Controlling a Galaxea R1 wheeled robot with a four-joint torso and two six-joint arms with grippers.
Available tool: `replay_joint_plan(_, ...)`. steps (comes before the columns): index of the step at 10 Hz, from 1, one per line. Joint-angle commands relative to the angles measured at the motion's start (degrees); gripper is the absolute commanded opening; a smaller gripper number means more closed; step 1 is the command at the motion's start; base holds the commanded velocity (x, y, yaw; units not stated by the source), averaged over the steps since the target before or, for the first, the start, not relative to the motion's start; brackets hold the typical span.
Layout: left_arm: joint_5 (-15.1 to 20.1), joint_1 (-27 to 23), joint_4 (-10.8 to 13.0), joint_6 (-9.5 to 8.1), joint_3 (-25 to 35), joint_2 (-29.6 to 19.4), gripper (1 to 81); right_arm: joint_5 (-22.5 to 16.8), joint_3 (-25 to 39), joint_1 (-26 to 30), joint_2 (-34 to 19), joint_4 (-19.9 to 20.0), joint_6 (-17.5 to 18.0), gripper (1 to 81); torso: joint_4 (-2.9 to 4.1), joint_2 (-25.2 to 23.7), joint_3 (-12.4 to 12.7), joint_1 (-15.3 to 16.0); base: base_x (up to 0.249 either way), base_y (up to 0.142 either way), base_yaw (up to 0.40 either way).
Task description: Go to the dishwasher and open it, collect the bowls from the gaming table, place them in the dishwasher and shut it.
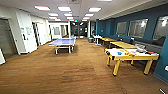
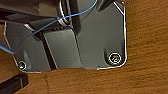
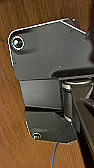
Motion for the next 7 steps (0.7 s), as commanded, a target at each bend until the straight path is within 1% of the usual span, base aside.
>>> replay_joint_plan(1,2.76,-3.47,-0.12,0.05,-0.18,0.31,81.1,-2.62,0.26,3.32,0.25,-0.24,-0.09,81.1,0.00,0.00,0.00,0.00,0.206,0.000,0.000)
replay_joint_plan(5,2.76,-3.47,-0.21,0.05,-0.27,0.23,81.1,-2.62,0.44,3.49,0.16,-0.16,-0.09,81.1,0.00,0.00,0.00,0.00,0.206,0.000,0.000)
replay_joint_plan(7,2.67,-3.47,-0.12,0.05,-0.18,0.31,81.1,-2.62,0.44,3.49,0.25,-0.16,-0.09,81.1,0.00,0.00,0.00,0.02,0.235,0.000,0.000)
